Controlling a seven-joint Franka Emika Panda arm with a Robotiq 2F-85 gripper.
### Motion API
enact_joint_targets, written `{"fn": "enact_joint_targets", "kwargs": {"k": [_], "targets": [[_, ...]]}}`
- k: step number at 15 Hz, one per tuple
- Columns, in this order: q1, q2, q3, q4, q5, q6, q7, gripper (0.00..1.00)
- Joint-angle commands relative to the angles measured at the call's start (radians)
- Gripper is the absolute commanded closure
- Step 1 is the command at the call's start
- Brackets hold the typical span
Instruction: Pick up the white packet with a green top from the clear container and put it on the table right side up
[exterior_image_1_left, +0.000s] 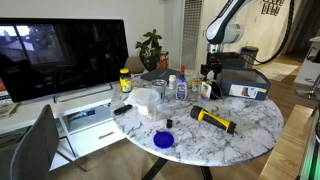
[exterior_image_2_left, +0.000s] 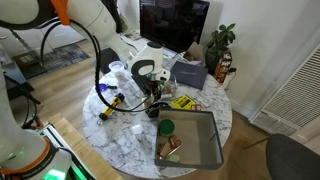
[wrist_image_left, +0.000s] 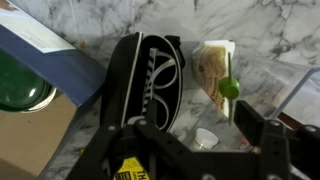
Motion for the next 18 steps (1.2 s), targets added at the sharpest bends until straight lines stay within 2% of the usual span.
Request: {"fn": "enact_joint_targets", "kwargs": {"k": [1, 6, 10, 14, 15, 16, 17, 18], "targets": [[-0.058, -0.114, 0.025, -0.072, 0.03, 0.005, -0.145, 0.0], [-0.108, -0.265, 0.049, -0.126, 0.116, -0.023, -0.417, 0.0], [-0.084, -0.367, 0.032, -0.155, 0.102, -0.137, -0.597, 0.0], [-0.053, -0.444, 0.014, -0.18, 0.098, -0.229, -0.678, 0.0], [-0.045, -0.459, 0.011, -0.189, 0.082, -0.23, -0.667, 0.0], [-0.038, -0.466, 0.007, -0.191, 0.092, -0.235, -0.711, 0.0], [-0.035, -0.419, 0.003, -0.147, 0.089, -0.221, -0.658, 0.0], [-0.03, -0.431, 0.001, -0.155, 0.088, -0.223, -0.672, 0.0]]}}
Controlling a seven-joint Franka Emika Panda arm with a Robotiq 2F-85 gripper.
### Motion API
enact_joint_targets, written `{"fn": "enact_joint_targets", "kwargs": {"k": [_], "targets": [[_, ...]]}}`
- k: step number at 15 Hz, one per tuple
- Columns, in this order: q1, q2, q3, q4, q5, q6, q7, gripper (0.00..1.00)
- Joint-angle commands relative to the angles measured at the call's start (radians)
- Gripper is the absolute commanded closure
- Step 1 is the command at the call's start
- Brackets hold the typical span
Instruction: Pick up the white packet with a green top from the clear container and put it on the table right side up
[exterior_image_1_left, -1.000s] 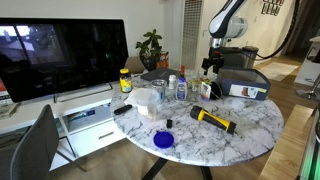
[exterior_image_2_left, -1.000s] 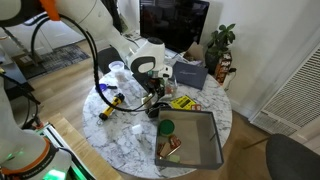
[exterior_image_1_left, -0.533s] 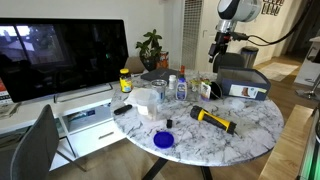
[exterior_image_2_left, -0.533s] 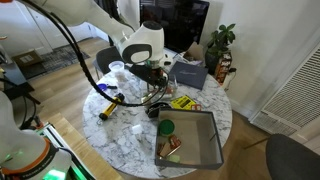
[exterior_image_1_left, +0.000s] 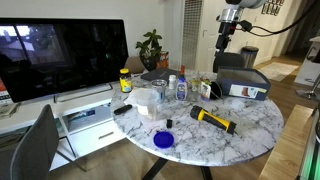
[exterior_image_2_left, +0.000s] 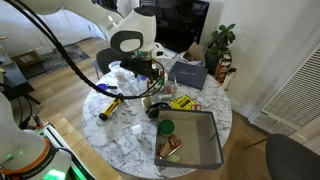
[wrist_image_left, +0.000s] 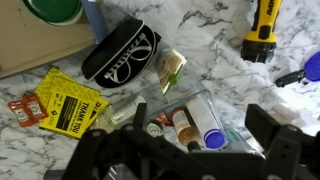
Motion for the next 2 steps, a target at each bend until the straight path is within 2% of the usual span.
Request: {"fn": "enact_joint_targets", "kwargs": {"k": [1, 2], "targets": [[0.029, -0.007, -0.026, -0.004, -0.002, -0.002, -0.005, 0.0], [0.03, -0.01, -0.027, -0.007, -0.003, -0.002, -0.008, 0.0]]}}
